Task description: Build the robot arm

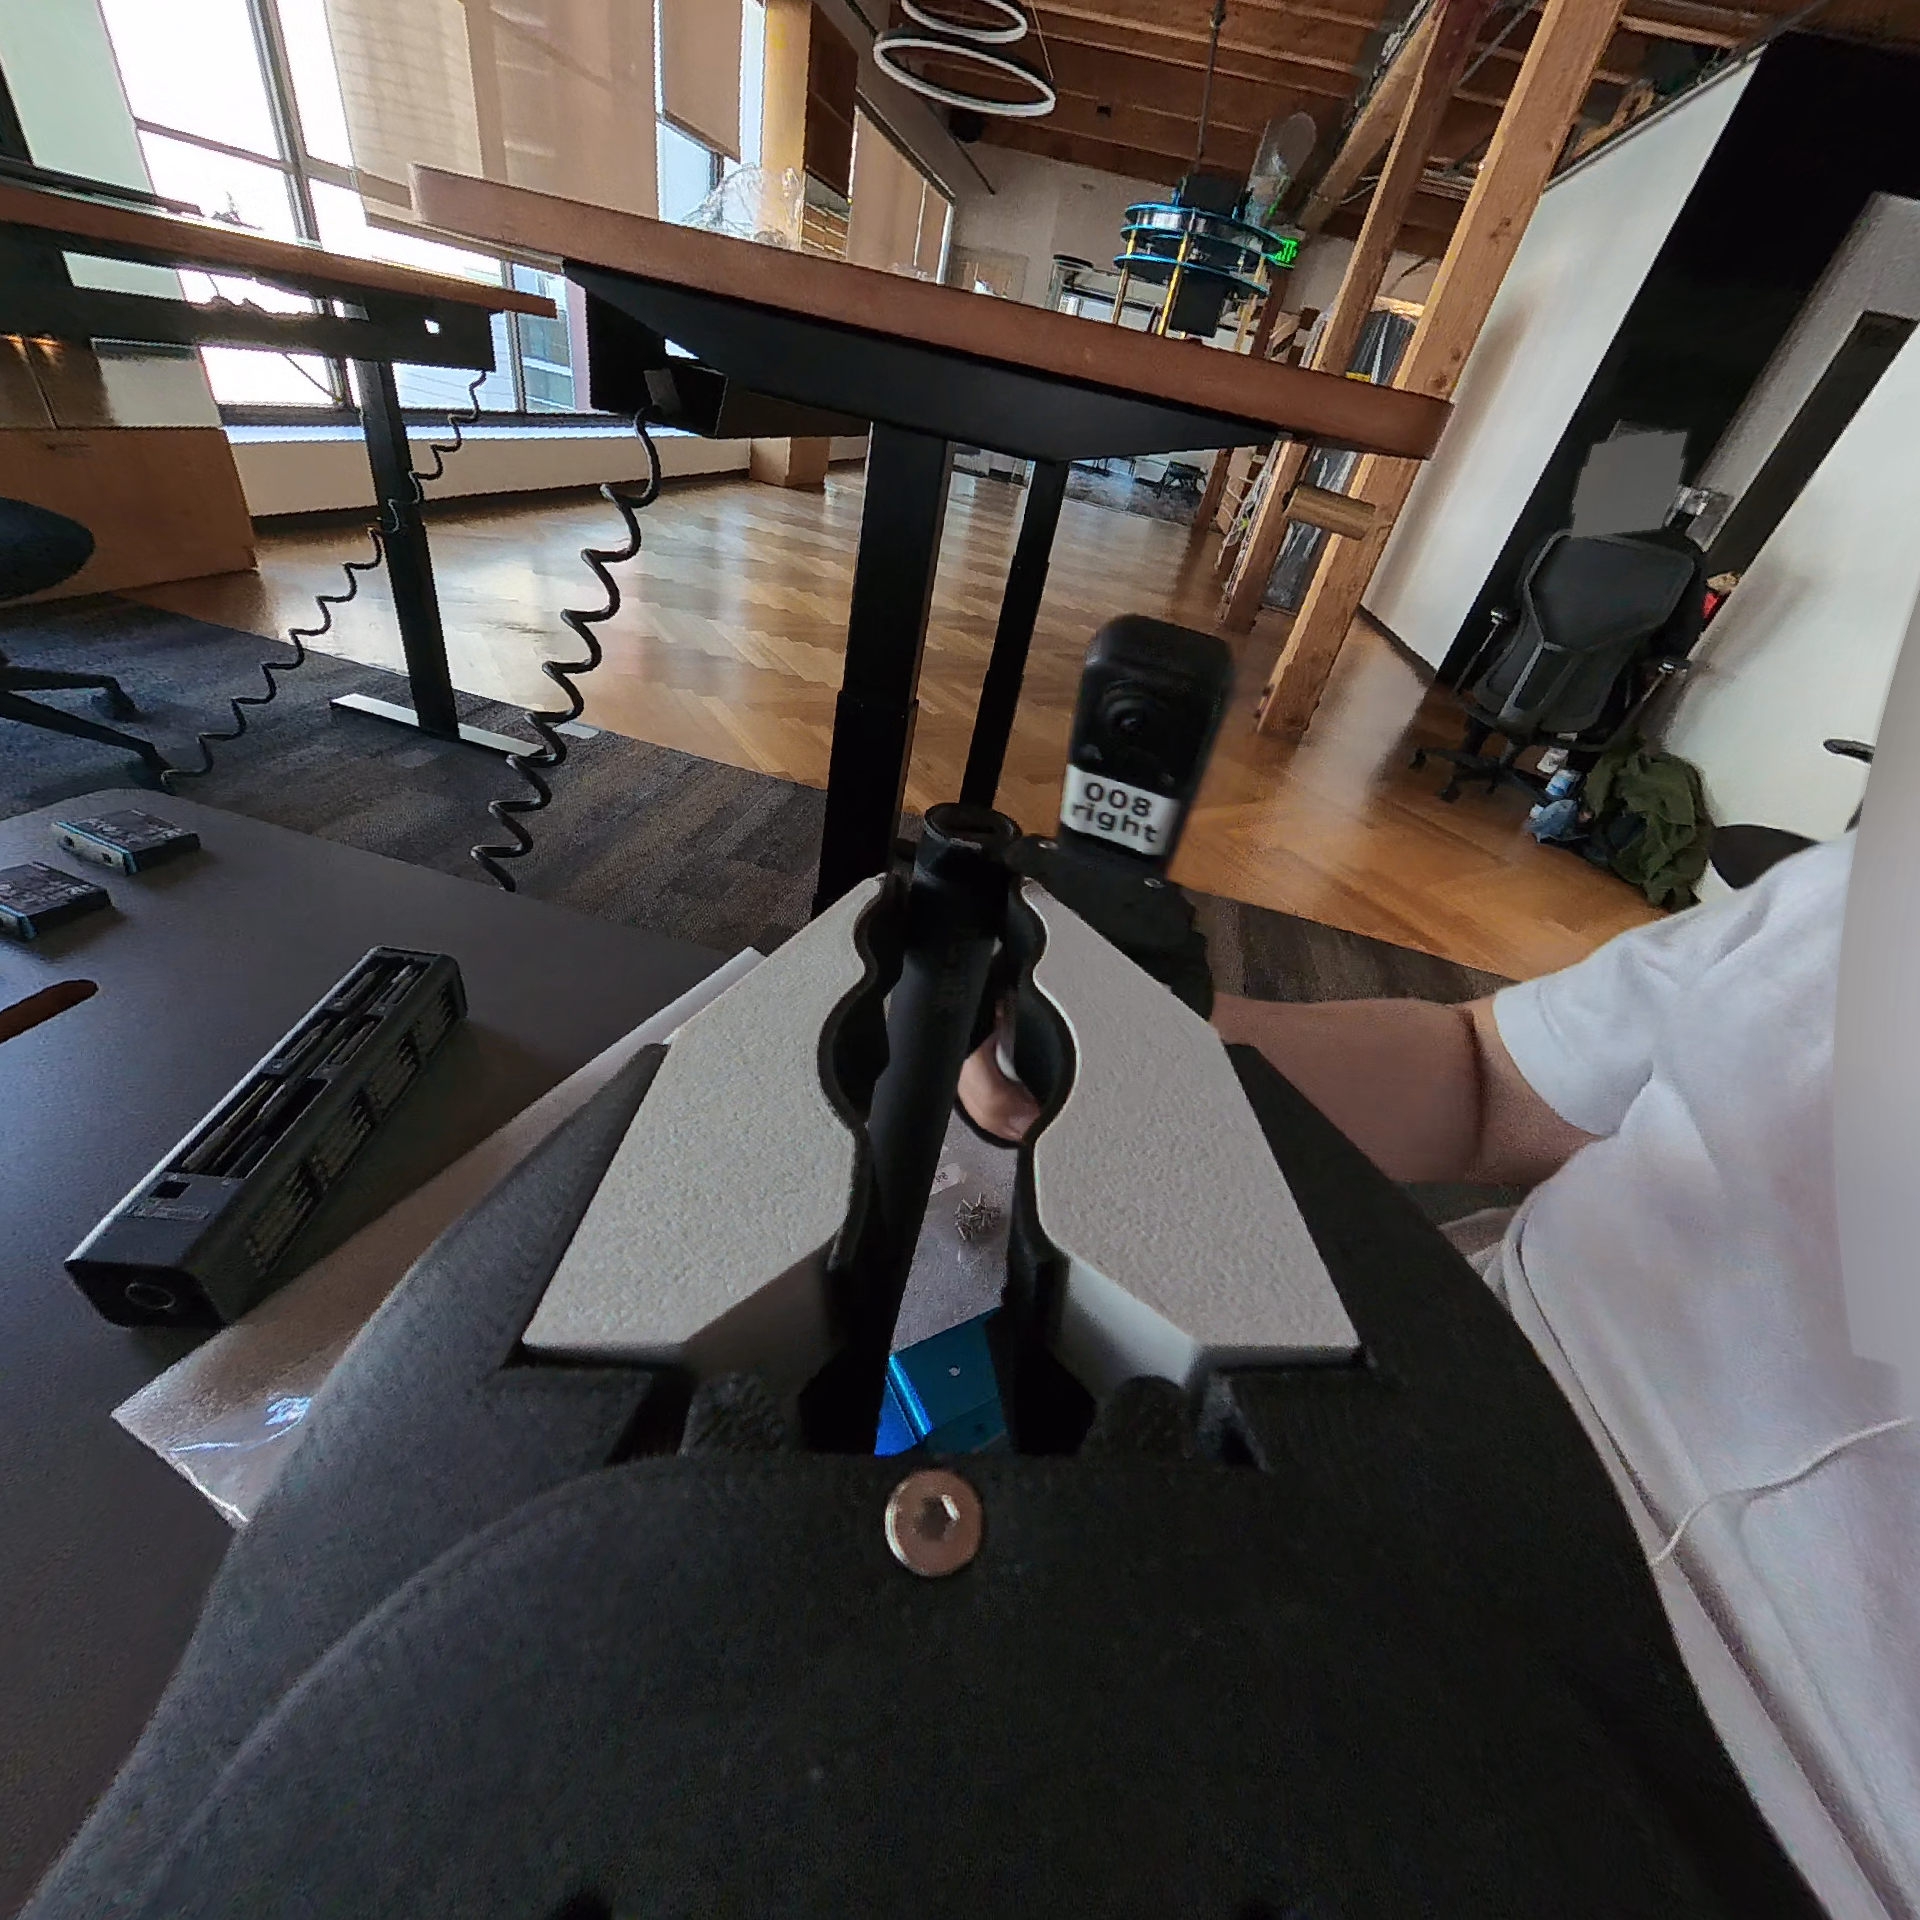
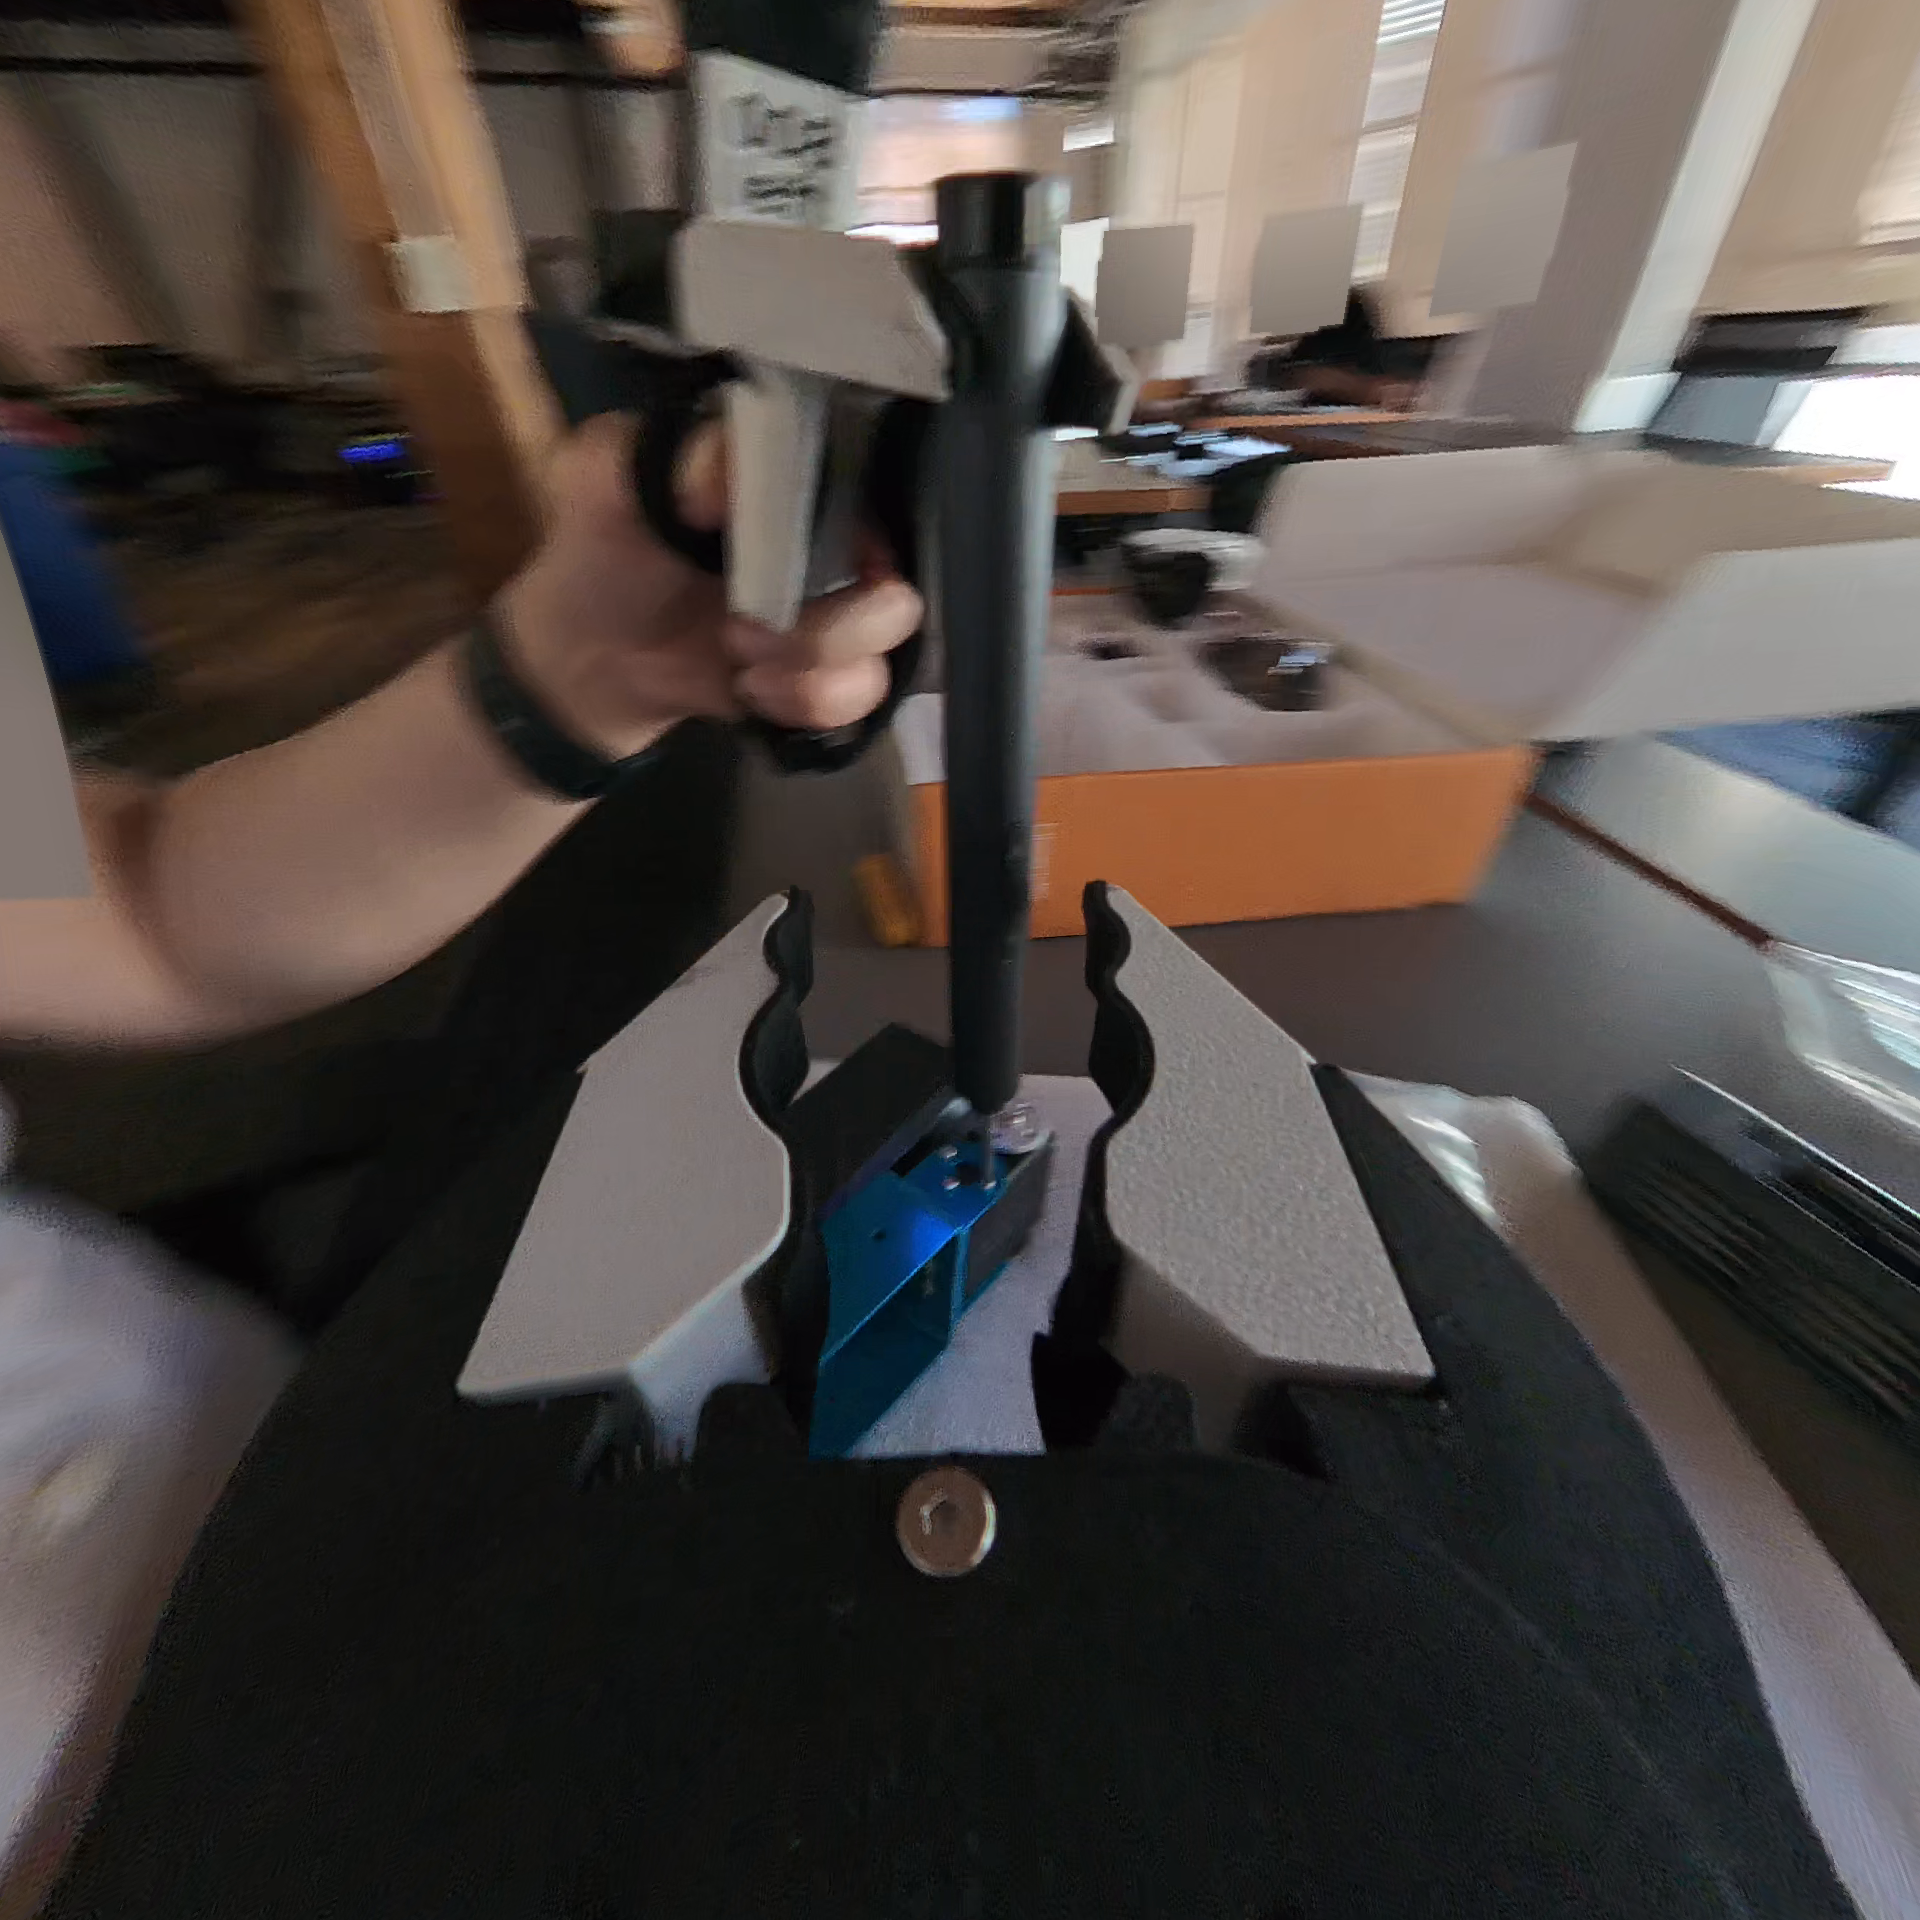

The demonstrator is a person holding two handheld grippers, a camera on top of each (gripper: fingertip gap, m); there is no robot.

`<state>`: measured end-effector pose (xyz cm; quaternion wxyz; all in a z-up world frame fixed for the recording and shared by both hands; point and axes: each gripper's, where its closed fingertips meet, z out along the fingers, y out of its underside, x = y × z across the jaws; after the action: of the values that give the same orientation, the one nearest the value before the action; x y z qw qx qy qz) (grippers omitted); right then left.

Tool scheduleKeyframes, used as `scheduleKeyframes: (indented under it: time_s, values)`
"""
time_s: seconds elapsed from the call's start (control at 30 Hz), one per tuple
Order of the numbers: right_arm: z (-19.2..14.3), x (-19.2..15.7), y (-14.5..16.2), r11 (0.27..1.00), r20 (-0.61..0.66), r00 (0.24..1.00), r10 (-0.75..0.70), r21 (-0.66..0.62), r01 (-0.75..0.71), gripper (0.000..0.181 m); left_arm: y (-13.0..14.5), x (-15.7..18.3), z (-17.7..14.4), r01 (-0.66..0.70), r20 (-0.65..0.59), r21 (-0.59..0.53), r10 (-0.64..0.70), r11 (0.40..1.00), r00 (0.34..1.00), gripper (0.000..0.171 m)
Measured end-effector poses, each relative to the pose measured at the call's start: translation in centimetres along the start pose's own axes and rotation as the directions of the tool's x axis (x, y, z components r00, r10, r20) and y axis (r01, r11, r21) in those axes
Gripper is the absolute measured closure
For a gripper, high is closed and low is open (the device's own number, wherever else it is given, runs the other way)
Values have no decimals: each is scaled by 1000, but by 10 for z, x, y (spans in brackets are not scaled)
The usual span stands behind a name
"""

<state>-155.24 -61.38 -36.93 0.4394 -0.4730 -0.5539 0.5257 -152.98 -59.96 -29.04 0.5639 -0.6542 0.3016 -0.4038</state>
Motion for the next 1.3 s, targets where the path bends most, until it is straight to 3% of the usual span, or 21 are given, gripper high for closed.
scheduleKeyframes:
  time_s: [0.07, 0.17, 0.23, 0.27, 0.33, 0.4, 0.53, 0.63, 0.97, 1.3]
  values:
    - [-7, -11, 6, 998, 287, 957, 42, -53, -28, 128, 0, 0, 0, -1, 2, -3, 1, 1000, 1000, 154]
    - [-14, 6, 7, 981, 512, 839, 186, -147, -128, 130, 0, 1, 0, 1, 15, -8, 0, 1000, 1000, 153]
    - [-16, 10, -5, 982, 655, 732, 188, -114, -149, 137, 1, 2, 2, -6, 20, -9, 6, 1000, 1000, 153]
    - [-19, 8, -9, 980, 731, 655, 193, -115, -161, 138, 1, 5, 3, -6, 9, -9, 6, 1000, 1000, 153]
    - [-29, 2, -14, 961, 875, 407, 261, -194, -198, 139, 2, 8, 5, -1, -12, -9, 1, 1000, 1000, 153]
    - [-32, 2, -14, 943, 931, 197, 307, -270, -193, 142, 2, 7, 8, 3, -13, -15, -3, 1000, 1000, 153]
    - [-14, 9, -5, 933, 940, 2, 342, -339, -120, 146, 1, 1, 13, 27, 6, -31, -27, 999, 1000, 153]
    - [-11, 10, 5, 945, 945, -67, 319, -322, -47, 147, 0, -4, 15, 38, 45, -35, -37, 999, 998, 153]
    - [-18, 10, 8, 950, 908, -298, 294, -312, -14, 156, 1, -5, 26, 48, 43, -50, -46, 998, 998, 153]
    - [-15, 0, 12, 950, 869, -400, 290, -312, 11, 161, 0, -7, 25, 56, 26, -28, -56, 998, 998, 154]
